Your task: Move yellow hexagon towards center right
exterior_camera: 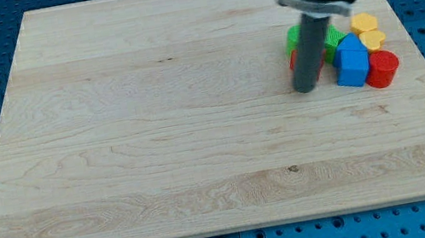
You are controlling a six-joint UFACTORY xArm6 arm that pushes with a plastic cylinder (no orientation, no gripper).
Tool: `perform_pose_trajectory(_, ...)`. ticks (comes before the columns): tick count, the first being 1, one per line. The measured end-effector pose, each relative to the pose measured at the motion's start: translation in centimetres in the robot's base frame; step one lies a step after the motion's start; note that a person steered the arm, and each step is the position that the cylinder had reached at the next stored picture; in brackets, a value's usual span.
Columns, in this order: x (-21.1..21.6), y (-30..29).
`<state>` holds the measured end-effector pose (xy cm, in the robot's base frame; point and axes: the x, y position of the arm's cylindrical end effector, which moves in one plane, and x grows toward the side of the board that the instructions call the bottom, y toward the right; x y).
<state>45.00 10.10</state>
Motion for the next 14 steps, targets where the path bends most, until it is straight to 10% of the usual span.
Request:
perform_pose_trajectory(3, -12.7, -9.9)
perform_pose_trajectory(5, -20.4, 4.8)
perform_pose_trajectory(7, -18.8, 24.2)
perform_pose_trajectory(8, -18.5, 24.4)
perform_pose_trajectory(11, -5.5, 23.8)
perform_pose_trajectory(14, -4.6, 6.2)
